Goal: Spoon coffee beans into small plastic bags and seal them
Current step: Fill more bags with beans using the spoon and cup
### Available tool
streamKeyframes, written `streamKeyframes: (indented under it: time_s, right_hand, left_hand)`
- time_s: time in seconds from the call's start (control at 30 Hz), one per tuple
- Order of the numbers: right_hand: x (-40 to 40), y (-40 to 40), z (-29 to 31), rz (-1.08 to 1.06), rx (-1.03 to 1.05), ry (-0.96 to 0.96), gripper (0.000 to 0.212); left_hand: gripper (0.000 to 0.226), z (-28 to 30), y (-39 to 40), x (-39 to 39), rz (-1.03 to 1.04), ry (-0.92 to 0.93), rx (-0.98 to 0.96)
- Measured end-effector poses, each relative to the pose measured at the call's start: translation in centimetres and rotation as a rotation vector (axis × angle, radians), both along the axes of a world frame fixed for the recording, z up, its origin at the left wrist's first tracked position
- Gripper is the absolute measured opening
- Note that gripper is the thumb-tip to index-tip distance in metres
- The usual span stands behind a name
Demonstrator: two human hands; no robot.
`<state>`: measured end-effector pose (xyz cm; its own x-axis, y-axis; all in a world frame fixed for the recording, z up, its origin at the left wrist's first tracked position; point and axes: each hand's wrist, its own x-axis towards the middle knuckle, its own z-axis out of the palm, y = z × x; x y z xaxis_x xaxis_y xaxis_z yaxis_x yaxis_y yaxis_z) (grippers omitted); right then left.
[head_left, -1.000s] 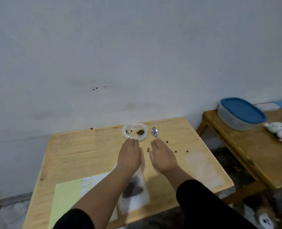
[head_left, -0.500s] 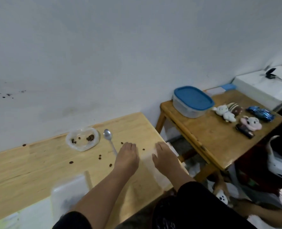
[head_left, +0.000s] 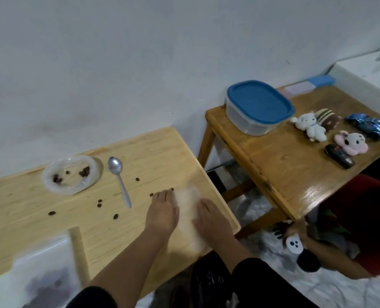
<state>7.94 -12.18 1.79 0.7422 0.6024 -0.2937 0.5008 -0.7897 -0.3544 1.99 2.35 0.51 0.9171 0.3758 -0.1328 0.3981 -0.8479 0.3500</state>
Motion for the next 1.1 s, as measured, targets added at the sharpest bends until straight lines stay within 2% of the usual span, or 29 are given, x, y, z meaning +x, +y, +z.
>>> streamKeyframes:
  time_s: [0.07,0.47,0.63,0.7,0.87,1.03,1.1]
  right_hand:
    - [0.2,-0.3,-0.5,0.049,0.010,-0.017,0.062]
    - [0.0,-0.8,-1.0,0.026,0.033,-0.008,0.059]
    - [-0.3,-0.6,-1.0,-0.003,0.068,-0.012,0.054]
    - [-0.2,-0.2,-0.9,-0.010,0.088,-0.043,0.050]
    - [-0.8,2.3,1.8,-0.134,0.372,-0.068,0.042]
    - [-2.5,7.7,6.4,-0.130,0.698,-0.141,0.044]
    - [-3.2,10.0,8.3,-0.123,0.801,-0.125,0.036]
  left_hand:
    - [0.050,-0.1,0.1,0.3,0.035,-0.018,-0.031]
    - [0.039,-1.2,0.0,0.7,0.184,-0.020,-0.159]
    - [0.011,-0.2,-0.2,0.1,0.205,-0.145,-0.255]
    - [0.011,0.6,-0.1,-0.3,0.222,-0.223,-0.361]
    - [0.010,4.1,1.6,-1.8,0.318,-0.312,-0.709]
    - [0.016,8.5,4.8,-3.8,0.337,-0.520,-0.860]
    - [0.020,10.1,6.5,-4.9,0.340,-0.566,-0.934]
